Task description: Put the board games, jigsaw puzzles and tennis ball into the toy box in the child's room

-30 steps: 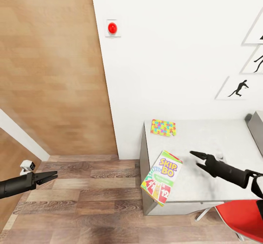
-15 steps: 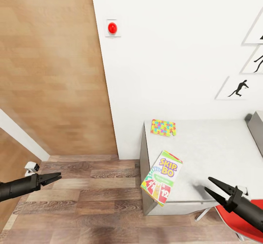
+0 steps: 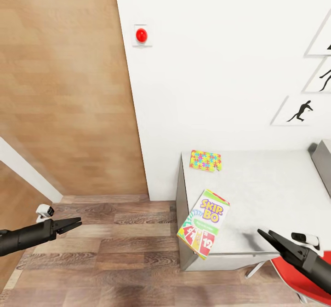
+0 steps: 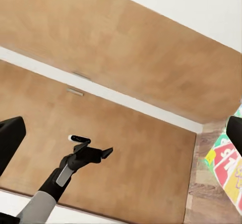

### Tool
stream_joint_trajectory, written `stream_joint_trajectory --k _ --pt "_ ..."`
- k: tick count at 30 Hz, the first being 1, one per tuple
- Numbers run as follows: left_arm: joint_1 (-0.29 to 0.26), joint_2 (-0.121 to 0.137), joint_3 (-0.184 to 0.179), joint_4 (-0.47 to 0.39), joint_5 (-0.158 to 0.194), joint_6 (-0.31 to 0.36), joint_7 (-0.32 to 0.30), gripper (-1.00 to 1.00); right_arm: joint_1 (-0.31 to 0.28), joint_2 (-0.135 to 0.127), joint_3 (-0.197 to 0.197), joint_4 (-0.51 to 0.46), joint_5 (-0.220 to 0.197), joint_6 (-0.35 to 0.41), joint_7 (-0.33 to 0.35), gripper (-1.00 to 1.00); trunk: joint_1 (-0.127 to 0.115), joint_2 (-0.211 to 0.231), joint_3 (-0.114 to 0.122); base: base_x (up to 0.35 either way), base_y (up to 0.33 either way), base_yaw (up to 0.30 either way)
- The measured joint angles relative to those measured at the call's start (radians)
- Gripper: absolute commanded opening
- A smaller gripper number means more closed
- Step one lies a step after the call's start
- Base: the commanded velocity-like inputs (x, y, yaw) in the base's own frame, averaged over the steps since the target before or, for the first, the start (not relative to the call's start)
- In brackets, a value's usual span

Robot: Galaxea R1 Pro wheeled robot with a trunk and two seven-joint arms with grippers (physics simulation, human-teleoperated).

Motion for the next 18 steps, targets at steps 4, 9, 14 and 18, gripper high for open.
stream_joint_trajectory --k 4,9,14,18 --pt "0.000 0.000 0.000 0.000 0.000 0.000 0.000 1.00 0.000 0.000 -0.001 0.014 0.014 -0.019 0.045 1.00 0.000 0.000 0.000 0.000 -0.001 0.000" --pt "0.000 -0.002 0.000 0.000 0.000 0.000 0.000 1.00 0.000 0.002 -0.011 0.019 0.019 -0.024 0.062 1.00 0.000 0.000 0.000 0.000 -0.139 -0.021" --pt "0.000 -0.007 -0.001 0.000 0.000 -0.004 0.000 1.00 0.000 0.003 -0.017 0.020 0.021 -0.025 0.066 1.00 0.000 0.000 0.004 0.000 -0.255 -0.139" --pt "0.000 -0.011 -0.002 0.000 0.000 -0.007 0.000 1.00 0.000 0.003 -0.020 0.020 0.021 -0.025 0.068 1.00 0.000 0.000 0.009 0.000 -0.288 -0.190"
